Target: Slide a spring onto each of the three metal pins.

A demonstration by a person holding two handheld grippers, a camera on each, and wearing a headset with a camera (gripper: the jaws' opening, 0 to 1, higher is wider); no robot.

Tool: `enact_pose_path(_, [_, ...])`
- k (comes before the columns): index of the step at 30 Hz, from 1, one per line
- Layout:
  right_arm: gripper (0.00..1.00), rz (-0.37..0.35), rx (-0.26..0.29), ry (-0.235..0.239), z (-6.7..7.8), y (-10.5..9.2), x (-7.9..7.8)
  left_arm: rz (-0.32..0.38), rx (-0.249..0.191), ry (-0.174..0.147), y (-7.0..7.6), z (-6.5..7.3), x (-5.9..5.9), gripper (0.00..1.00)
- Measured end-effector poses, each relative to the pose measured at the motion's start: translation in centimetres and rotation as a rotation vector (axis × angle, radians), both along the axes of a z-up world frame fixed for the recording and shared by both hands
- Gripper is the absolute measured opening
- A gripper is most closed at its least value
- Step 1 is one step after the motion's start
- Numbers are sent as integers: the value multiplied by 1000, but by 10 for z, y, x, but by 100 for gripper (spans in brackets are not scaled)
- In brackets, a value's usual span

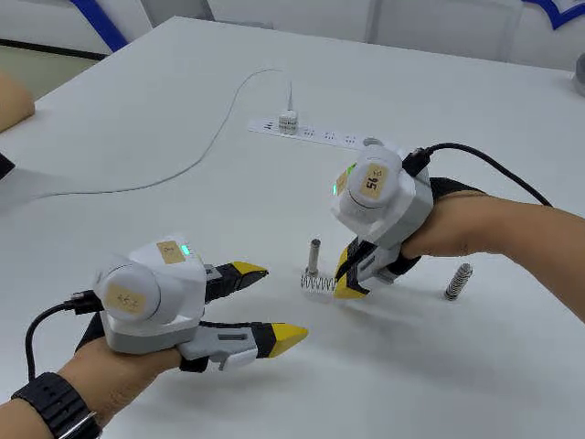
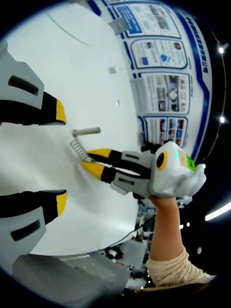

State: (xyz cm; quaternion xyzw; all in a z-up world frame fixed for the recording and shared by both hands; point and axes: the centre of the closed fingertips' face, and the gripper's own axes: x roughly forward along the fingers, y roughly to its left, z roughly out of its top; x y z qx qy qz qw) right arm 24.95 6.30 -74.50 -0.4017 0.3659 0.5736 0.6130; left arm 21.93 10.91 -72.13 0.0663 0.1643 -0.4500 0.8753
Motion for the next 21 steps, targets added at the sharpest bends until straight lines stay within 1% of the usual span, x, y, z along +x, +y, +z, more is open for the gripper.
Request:
enact_pose_path(4, [12,17,4,-8,7,-3,-6,-7,-2,-3,-3,1,-1,54])
enact_pose_path(8, [12,42,-8,-9,11,-7,-16,-24,-2,-6,-7,3,-4,53])
enact_pose_path(15, [12,86,-22,-9,16,-11,-33,-69,-15,-18,-18,7,-12,43])
enact_pose_path(21, [12,116,-25,-6,19,-10,-43,-97,-18,-28,-26,9,-15,39])
